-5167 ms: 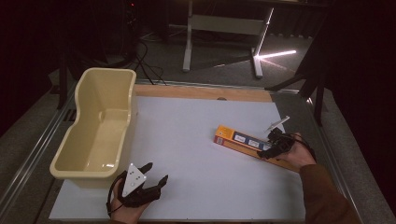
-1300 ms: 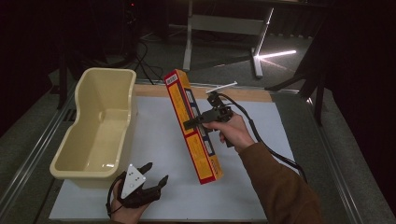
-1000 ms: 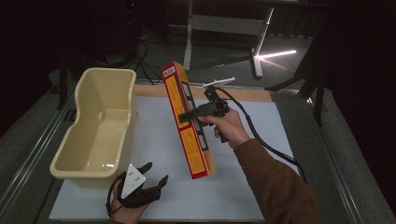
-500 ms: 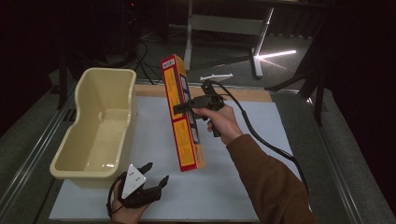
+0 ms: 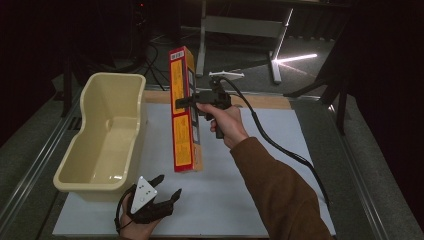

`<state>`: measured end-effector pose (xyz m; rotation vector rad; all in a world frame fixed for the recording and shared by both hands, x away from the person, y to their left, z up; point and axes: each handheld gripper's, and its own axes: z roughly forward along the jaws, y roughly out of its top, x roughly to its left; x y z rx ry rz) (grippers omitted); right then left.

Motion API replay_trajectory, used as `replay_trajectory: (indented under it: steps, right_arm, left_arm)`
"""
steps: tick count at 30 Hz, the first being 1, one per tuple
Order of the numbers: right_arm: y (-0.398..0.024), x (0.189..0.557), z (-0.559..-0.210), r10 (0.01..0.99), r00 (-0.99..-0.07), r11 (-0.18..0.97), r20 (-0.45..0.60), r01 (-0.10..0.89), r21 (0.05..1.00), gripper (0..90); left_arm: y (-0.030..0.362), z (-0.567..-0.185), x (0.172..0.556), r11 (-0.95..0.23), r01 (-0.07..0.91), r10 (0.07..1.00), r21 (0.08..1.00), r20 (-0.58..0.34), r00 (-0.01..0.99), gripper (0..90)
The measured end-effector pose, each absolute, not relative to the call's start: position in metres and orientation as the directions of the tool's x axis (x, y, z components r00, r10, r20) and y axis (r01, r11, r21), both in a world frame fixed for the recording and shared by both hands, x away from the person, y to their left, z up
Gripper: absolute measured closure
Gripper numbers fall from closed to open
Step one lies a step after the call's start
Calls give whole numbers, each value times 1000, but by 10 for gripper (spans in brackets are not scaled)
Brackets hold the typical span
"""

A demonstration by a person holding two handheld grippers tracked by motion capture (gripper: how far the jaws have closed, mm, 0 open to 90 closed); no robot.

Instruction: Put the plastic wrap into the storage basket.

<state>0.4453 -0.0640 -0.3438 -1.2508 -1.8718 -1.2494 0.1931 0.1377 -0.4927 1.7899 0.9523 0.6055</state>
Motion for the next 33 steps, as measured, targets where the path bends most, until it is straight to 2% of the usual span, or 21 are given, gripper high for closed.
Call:
replay_trajectory:
  steps: [7, 23, 25, 33]
  right_arm:
    - [-57, 447, -342, 395, -395, 100, 829, 916, 388, 391]
    - [-26, 444, -348, 342, -338, 53, 877, 939, 341, 392]
    - [-18, 444, -351, 311, -322, 46, 894, 945, 324, 392]
    - [3, 441, -354, 306, -308, 39, 901, 950, 311, 392]
  left_arm:
    - [136, -492, 192, -216, 329, 820, 919, -12, 572, 300]
    - [132, -492, 190, -226, 317, 810, 921, -3, 586, 300]
    - [133, -491, 190, -229, 312, 810, 922, 2, 587, 300]
    - [133, -489, 188, -228, 304, 810, 925, 7, 586, 300]
